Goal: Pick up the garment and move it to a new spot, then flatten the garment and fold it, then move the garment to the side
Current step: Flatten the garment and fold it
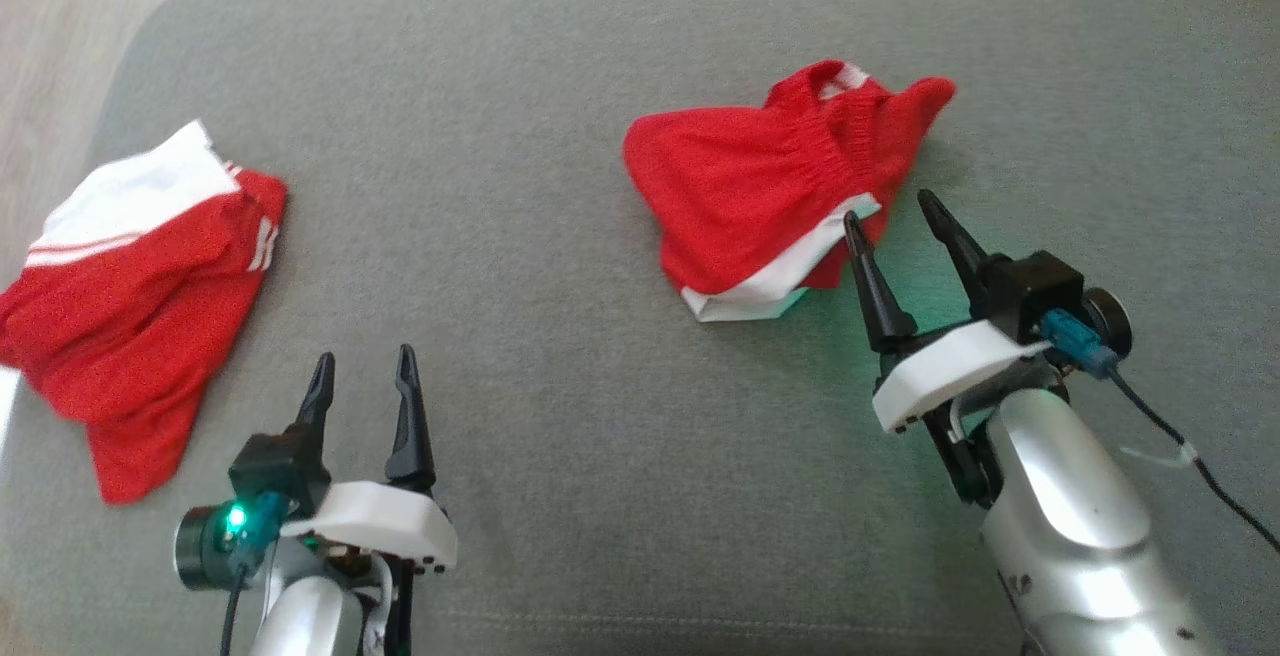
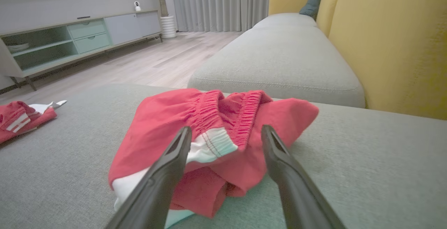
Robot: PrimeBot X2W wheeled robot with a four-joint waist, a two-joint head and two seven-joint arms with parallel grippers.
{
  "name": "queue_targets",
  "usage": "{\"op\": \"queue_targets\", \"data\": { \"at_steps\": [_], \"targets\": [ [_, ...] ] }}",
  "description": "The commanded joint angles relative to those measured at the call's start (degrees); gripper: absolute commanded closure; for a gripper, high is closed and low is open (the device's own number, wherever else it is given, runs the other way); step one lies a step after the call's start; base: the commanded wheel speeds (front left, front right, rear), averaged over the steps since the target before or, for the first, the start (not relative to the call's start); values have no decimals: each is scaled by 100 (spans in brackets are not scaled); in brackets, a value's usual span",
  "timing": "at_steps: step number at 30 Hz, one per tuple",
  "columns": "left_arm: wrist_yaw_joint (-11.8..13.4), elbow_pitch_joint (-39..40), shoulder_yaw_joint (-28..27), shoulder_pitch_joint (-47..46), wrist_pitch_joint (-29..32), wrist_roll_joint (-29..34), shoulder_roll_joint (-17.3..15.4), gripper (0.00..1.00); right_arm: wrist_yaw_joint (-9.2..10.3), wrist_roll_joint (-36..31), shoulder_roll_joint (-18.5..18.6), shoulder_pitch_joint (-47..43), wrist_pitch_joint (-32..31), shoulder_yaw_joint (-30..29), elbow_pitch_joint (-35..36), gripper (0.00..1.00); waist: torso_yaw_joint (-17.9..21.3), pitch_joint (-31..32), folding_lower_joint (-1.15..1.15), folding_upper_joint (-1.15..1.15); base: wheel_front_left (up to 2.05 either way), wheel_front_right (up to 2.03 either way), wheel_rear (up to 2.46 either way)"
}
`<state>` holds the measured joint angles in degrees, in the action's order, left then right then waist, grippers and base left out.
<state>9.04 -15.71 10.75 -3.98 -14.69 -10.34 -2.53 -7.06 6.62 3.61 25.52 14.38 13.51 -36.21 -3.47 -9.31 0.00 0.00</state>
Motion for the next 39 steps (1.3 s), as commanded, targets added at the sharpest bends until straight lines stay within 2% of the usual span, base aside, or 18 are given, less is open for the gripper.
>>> {"op": "queue_targets", "data": {
  "at_steps": [1, 9, 12, 13, 15, 16, 20, 24, 31, 35, 39],
  "targets": [
    [28, 163, -147, -216, -30, -43, -35, 0, -43, 31, -15, 185, 62, 166, 64, 0, -145, -132, 0, 0, 0, 0, 0],
    [76, 169, -47, -258, -31, -93, -35, 0, -43, 115, 85, 448, 62, 330, -253, 0, -330, -279, 0, 0, 0, 0, 0],
    [88, 169, -28, -263, -31, -111, -35, 0, -43, 122, 125, 518, 62, 399, -269, 14, -330, -319, 0, 0, 0, 0, 0],
    [90, 165, -20, -268, -31, -113, -35, 0, -43, 119, 138, 536, 62, 433, -301, 31, -330, -326, 0, 0, 0, 0, 0],
    [90, 152, -2, -293, -31, -116, -35, 0, -43, 127, 161, 574, 62, 489, -333, 90, -336, -334, 0, 0, 0, 0, 0],
    [90, 147, 6, -304, -31, -119, -35, 0, -43, 137, 170, 584, 62, 509, -342, 100, -341, -333, 0, 0, 0, 0, 0],
    [104, 128, 9, -335, -31, -135, -35, 0, -43, 270, 192, 597, 62, 643, -328, 100, -351, -319, 0, 0, 0, 0, 0],
    [99, 97, -3, -334, -31, -151, -35, 0, -43, 483, 197, 640, 62, 858, 9, 100, -395, -240, 0, 0, 0, 0, 0],
    [91, 94, 60, -235, -31, -225, -35, 0, -43, 1096, 33, 1316, 62, 1889, 1100, 100, -454, -14, 0, 0, 0, 0, 0],
    [89, 72, 102, -160, -31, -236, -35, 0, -43, 1285, -26, 1839, 62, 2036, 1437, 100, -465, 91, 0, 0, 0, 0, 0],
    [96, 83, 97, -108, -31, -246, -35, 0, -43, 1333, -57, 2168, 62, 1729, 1447, 100, -454, 178, 0, 0, 0, 0, 0]
  ]
}}
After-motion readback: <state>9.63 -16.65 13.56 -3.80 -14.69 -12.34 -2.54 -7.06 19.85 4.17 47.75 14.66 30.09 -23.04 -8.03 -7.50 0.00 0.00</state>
